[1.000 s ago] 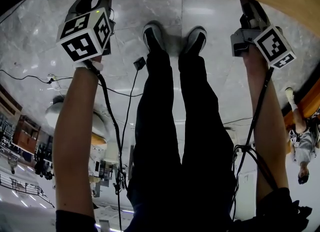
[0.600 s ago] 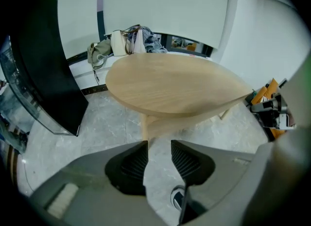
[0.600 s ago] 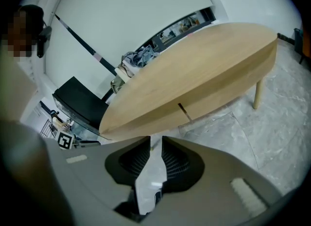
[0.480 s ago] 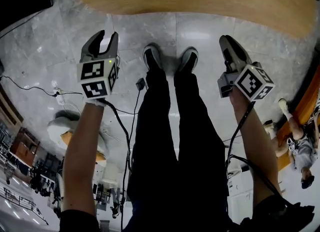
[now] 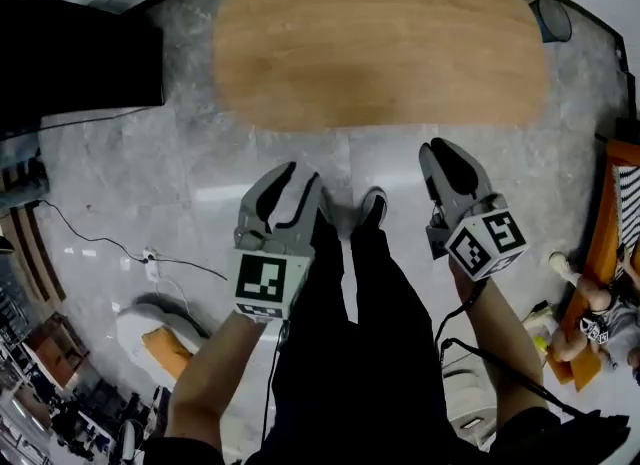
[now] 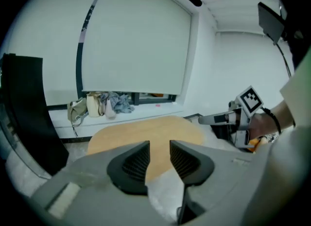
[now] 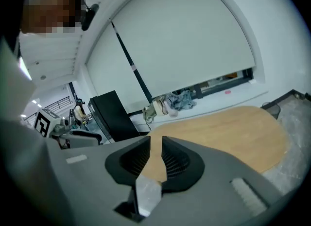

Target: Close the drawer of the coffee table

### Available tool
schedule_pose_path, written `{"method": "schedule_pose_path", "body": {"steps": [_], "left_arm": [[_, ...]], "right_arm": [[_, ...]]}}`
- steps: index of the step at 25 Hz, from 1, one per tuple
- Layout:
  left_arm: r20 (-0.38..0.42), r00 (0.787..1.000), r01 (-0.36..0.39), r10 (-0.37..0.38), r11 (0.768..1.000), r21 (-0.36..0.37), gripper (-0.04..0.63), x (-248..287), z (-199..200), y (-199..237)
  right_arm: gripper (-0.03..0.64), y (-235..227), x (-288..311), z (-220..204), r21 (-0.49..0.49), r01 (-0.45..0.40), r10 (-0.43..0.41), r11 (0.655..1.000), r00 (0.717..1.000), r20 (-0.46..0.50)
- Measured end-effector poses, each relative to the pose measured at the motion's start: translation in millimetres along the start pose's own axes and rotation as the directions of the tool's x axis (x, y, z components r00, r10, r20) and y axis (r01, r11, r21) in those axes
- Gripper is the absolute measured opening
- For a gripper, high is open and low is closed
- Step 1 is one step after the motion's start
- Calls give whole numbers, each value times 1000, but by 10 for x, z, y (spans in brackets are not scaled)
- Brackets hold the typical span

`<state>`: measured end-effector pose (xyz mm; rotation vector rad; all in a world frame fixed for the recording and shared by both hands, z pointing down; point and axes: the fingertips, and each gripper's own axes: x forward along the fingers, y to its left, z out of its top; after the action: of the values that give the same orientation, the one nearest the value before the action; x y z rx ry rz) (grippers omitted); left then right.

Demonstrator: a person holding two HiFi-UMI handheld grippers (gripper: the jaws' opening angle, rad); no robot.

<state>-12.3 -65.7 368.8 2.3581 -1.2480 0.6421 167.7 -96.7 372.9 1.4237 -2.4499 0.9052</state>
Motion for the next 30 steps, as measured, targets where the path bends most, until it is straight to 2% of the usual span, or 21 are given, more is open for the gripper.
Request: {"method": "schedule_pose_path", "body": {"steps": [4,7,10,13,16,21,30], "left_arm": [[82,997,5,-5,1000,-2,121,-493,686,-317],[156,988,-5,12,999,-46,107,-860,1135,-338],[226,973,-24,42,996,-86,107,-1297,1483,-315],[292,954,-39,67,994,-103,106,-1717,1744,-329],[349,934,-43,75,994,-99,106,-2014,1960,-380],[400,915,-35,59,997,-65,106,-2315,2135,-437],[481,873,-79,80,997,-22,107,-2569,2349,-408]], "right_arm": [[76,414,-452,598,-8,-9,9,1000,997,81],[75,794,-707,931,-21,-44,47,999,990,135],[21,1272,-944,1202,-90,-89,104,992,979,176],[0,1674,-1160,1477,-177,-115,153,977,964,219],[0,1906,-1332,1741,-254,-111,177,961,950,256],[-2,2139,-1535,1950,-318,-71,163,945,948,273],[-2,2431,-1802,2198,-345,-43,178,938,913,368]]}}
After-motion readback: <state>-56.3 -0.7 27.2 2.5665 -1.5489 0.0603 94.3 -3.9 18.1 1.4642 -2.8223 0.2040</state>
